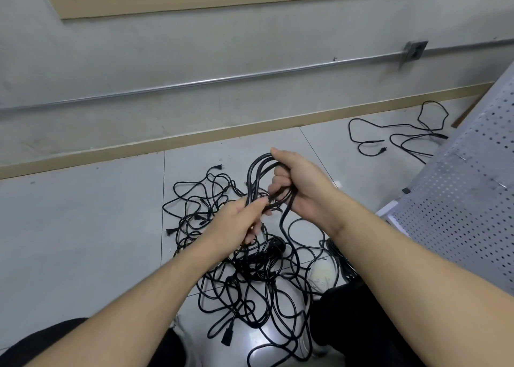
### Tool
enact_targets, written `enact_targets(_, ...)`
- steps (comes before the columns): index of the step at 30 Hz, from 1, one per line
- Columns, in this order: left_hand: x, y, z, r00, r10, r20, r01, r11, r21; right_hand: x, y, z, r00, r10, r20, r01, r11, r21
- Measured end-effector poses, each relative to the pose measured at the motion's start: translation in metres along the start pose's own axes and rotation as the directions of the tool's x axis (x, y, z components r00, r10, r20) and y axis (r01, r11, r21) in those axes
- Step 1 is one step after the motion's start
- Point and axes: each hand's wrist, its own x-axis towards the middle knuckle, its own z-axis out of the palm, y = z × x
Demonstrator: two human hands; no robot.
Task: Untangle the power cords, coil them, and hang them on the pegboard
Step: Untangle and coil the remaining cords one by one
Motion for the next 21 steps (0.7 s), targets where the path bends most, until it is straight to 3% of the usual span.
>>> enact_targets(3,-0.001,-0.001,0.004,1.0,-0.02,0.01,0.021,0.996,-0.089,0.001,-0.005,0.002,0.998,0.056,0.024,-0.057,0.997,0.046)
enact_targets(7,-0.006,0.014,0.004,0.973,0.01,0.229,0.049,0.967,-0.251,0.002,-0.008,-0.002,0.994,0.066,0.084,-0.071,0.995,0.064)
enact_targets(12,-0.01,0.021,0.002,0.917,0.037,0.398,0.153,0.888,-0.434,0.004,-0.006,0.001,0.992,-0.002,0.125,-0.001,1.0,0.019)
enact_targets(18,-0.009,0.012,0.001,0.928,0.025,0.371,0.187,0.831,-0.523,0.005,0.007,0.009,0.997,-0.073,0.039,0.078,0.986,-0.148)
enact_targets(21,-0.007,0.014,-0.005,0.95,0.052,0.309,0.149,0.793,-0.591,0.002,0.011,0.01,0.999,0.013,0.037,-0.008,0.993,-0.114)
